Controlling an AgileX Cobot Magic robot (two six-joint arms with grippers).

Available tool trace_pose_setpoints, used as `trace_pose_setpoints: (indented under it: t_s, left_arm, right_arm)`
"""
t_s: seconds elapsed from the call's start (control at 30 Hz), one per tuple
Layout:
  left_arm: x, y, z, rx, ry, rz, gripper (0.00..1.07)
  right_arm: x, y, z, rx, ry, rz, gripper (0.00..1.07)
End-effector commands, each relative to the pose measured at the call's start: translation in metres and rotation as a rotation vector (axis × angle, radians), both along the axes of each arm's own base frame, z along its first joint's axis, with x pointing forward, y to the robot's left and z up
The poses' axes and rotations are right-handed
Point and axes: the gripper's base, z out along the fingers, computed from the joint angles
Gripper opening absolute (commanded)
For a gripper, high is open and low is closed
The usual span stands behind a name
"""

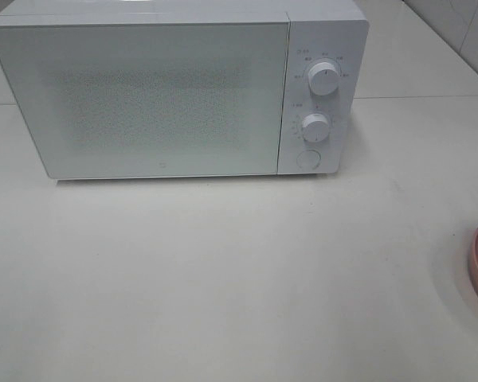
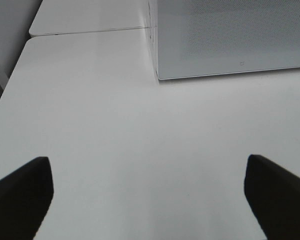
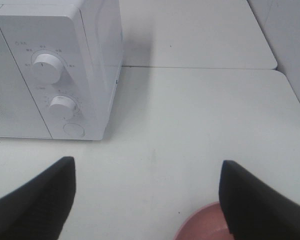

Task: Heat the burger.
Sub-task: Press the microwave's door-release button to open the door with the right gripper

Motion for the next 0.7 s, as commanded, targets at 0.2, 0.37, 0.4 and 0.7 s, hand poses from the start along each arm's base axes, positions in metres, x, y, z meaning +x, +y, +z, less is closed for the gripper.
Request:
trace_pose_setpoints:
  t_s: [0.2, 0.37, 0.4, 0.7]
  left_arm:
    - [-0.003, 0.0, 0.0, 0.0, -0.029, -0.006, 0.96]
    - [-0.003, 0.0, 0.0, 0.0, -0.029, -0.006, 0.96]
    - [-0.003, 0.0, 0.0, 0.0, -0.029, -0.006, 0.96]
    - [-0.003, 0.0, 0.0, 0.0, -0.029, -0.006, 0.96]
  right_arm:
    - [0.026, 0.004, -0.011, -0.034, -0.096, 0.035, 0.76]
    - [0.043, 0.008, -0.023, -0.028, -0.154, 0.056, 0.76]
    - [0.05, 0.009, -0.027, -0.03, -0.185, 0.066, 0.76]
    - [0.083, 0.01, -0.053, -0.076, -0.23, 0.054, 0.76]
